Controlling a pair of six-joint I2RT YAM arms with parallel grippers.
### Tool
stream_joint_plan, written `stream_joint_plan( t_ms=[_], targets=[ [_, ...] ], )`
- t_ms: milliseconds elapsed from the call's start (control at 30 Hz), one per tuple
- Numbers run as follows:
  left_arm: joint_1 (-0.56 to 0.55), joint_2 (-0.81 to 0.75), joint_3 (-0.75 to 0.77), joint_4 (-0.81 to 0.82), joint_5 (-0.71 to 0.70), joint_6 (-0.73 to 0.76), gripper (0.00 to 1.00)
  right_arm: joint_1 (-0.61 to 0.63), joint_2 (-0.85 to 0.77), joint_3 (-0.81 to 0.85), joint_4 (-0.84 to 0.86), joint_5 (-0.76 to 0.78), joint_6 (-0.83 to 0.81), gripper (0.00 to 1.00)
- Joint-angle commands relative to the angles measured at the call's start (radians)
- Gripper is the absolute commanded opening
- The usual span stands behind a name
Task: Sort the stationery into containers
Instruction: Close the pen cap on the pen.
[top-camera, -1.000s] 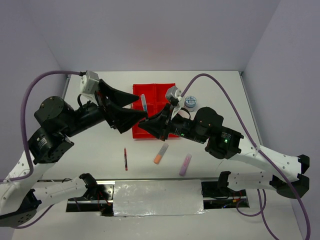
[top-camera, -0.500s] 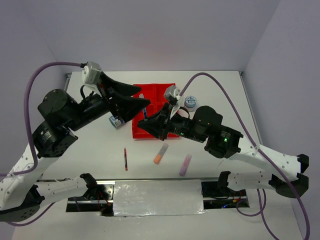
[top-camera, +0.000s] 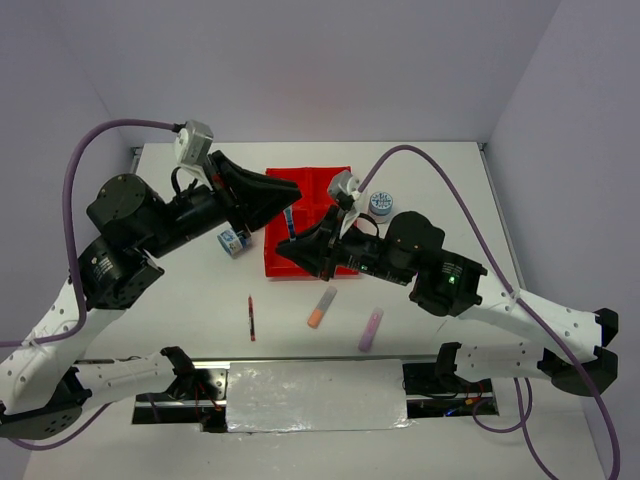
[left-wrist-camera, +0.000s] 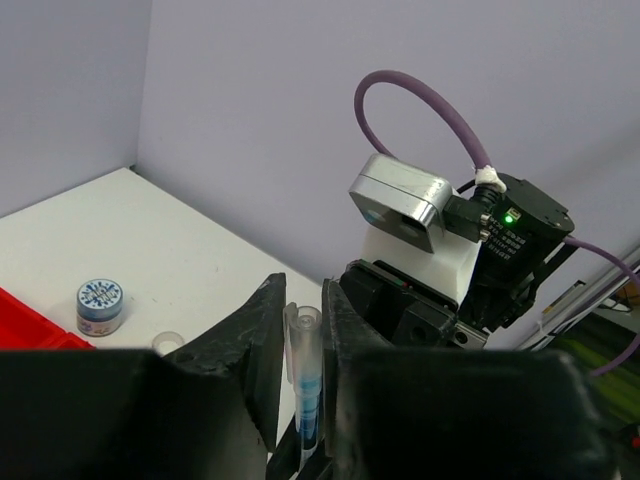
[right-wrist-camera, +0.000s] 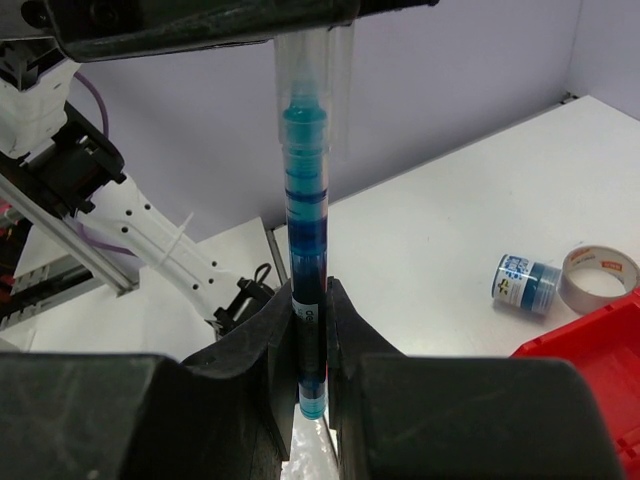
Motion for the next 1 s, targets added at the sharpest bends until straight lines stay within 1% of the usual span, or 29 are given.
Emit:
stream_joint_plan(
  t_ms=[0, 33, 67, 167, 367, 433, 600, 733, 767, 867, 967],
  targets=[
    [-0.001, -0.009, -0.009, 0.045, 0.037, -0.010, 0.20, 0.007, -0.014, 0.048, 0.009, 0.016, -0.019, 0.00],
    [-0.001, -0.005, -0.011, 0.033, 0.040, -0.012, 0.18, 0.005, -0.014, 0.051, 0.006, 0.021, -0.019, 0.00],
    [-0.001, -0.005, -0.015, 0.028, 0.045, -0.010, 0.09, 0.008, -0.015, 0.053, 0.005, 0.027, -0.020, 0.00],
    [-0.001, -0.008, -0.032, 0.011, 0.056, -0.015, 0.00, 0.007, -0.014, 0.063, 0.000, 0.033, -0.027, 0.00],
    [-0.001, -0.012, -0.093, 0.023, 0.117, -0.025, 0.00, 0.008, 0.012, 0.112, -0.021, 0.044, -0.037, 0.00],
    [-0.001, -0.014, -0.113, 0.031, 0.161, -0.018, 0.00, 0.008, 0.038, 0.163, -0.043, 0.055, -0.051, 0.00],
    [-0.001, -0.006, -0.132, -0.038, 0.198, 0.008, 0.00, -0.004, 0.074, 0.312, -0.109, 0.105, -0.085, 0.00],
    [-0.001, -0.006, -0.172, -0.070, 0.241, 0.024, 0.00, -0.047, 0.112, 0.433, -0.176, 0.134, -0.117, 0.00],
    [-0.001, -0.008, -0.179, -0.081, 0.241, 0.027, 0.00, -0.056, 0.117, 0.479, -0.187, 0.137, -0.125, 0.00],
    [-0.001, -0.028, -0.221, -0.112, 0.220, 0.039, 0.00, -0.085, 0.123, 0.539, -0.210, 0.132, -0.126, 0.00],
    [-0.001, -0.045, -0.248, -0.135, 0.209, 0.060, 0.00, -0.088, 0.129, 0.559, -0.213, 0.098, -0.102, 0.00]
  ],
)
